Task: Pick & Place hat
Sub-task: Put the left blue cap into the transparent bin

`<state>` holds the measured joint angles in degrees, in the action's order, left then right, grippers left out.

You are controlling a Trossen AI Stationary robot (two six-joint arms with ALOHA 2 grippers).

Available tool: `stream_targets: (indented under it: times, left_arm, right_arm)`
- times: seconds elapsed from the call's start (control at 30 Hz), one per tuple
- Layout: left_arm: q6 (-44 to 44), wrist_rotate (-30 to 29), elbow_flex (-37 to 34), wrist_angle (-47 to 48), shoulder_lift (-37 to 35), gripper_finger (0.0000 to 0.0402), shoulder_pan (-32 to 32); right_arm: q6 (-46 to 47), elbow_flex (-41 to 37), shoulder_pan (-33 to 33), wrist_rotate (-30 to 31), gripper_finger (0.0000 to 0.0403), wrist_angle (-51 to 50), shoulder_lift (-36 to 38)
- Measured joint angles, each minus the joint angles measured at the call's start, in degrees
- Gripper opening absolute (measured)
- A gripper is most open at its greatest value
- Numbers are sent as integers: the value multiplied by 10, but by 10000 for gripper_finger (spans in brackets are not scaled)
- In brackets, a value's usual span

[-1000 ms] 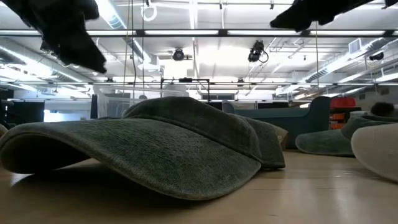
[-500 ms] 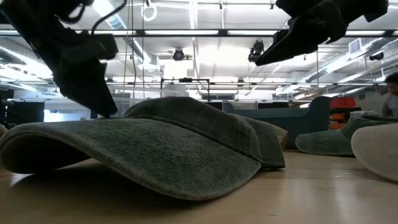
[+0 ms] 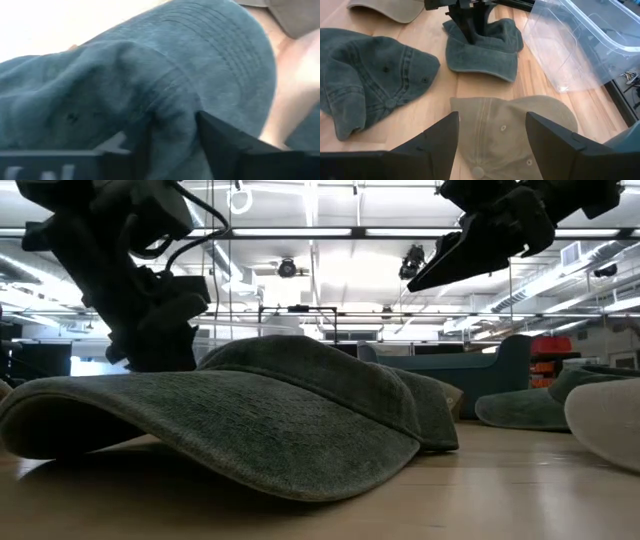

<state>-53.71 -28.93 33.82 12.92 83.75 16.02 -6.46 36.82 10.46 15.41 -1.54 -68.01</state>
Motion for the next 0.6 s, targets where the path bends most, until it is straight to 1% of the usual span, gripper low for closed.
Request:
stream_targets:
  times: [0.1, 0.13, 0.17, 0.33, 0.47, 0.53, 0.6]
  left_arm:
    - [20, 15, 0, -3, -12, 47, 6]
    - [21, 19, 0, -1, -16, 25, 8]
    - [19, 21, 1, 1, -23, 15, 11]
    - [33, 27, 19, 6, -75, 7, 30]
    - [73, 20, 57, 27, -122, 5, 41]
    - [96, 10, 85, 47, -139, 5, 41]
    - [119, -22, 118, 85, -154, 5, 41]
  right_arm:
    - [0, 0, 0, 0, 236, 0, 0]
    - [0, 0, 0, 0, 236, 0, 0]
    - [0, 0, 0, 0, 236, 0, 0]
    - [1, 0, 0, 0, 236, 0, 0]
    - [12, 0, 0, 0, 236, 0, 0]
    - [15, 0, 0, 0, 236, 0, 0]
    - [15, 0, 0, 0, 236, 0, 0]
